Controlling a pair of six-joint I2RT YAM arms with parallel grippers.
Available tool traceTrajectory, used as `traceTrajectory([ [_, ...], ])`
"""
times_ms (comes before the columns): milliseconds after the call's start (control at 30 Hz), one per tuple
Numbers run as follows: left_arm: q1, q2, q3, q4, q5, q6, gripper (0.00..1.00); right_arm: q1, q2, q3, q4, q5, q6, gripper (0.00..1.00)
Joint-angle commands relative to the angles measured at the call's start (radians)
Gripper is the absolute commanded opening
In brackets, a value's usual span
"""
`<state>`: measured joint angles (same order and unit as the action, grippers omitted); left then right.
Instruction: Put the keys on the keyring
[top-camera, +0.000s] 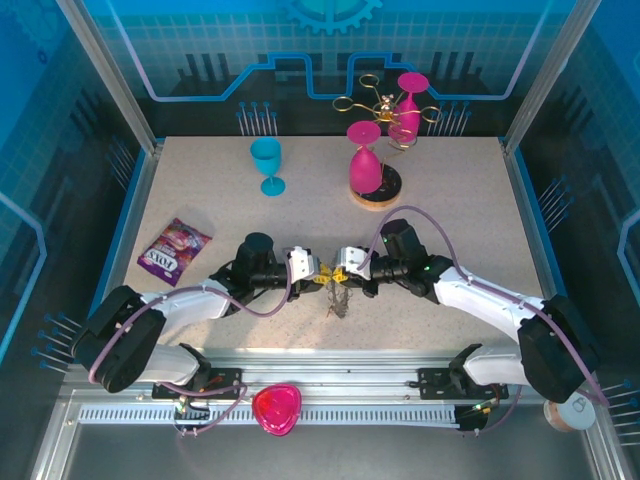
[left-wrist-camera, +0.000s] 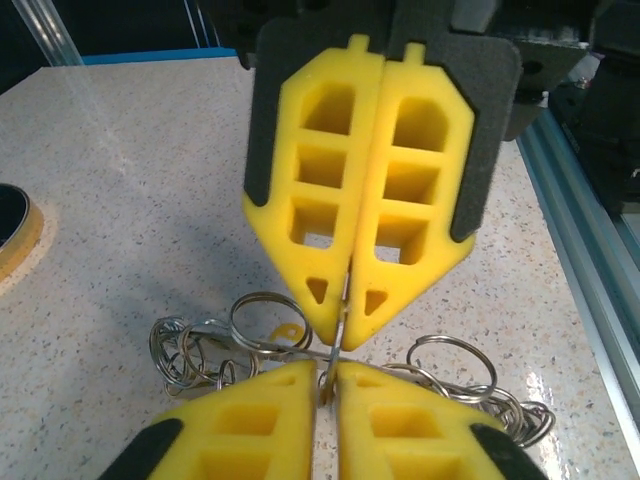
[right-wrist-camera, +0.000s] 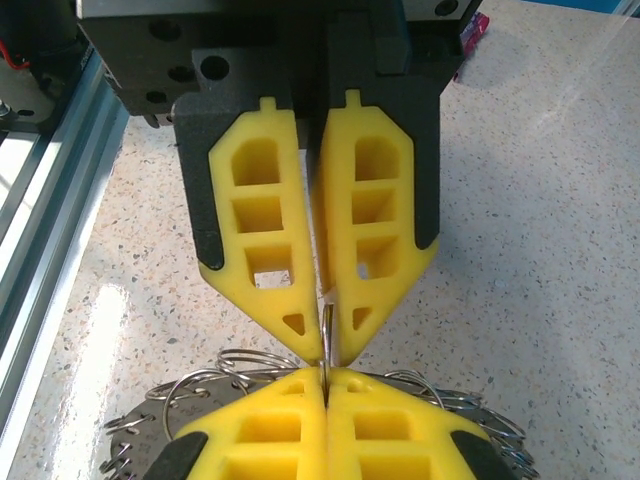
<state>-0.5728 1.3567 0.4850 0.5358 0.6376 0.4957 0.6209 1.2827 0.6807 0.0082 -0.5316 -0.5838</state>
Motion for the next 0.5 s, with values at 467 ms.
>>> traceTrajectory([
  [467,-0.025,-0.053,0.124,-0.248,0.014,0.171,0.0,0.063,0.038,0.132,-0.214,0.106,-0.104,0.2],
])
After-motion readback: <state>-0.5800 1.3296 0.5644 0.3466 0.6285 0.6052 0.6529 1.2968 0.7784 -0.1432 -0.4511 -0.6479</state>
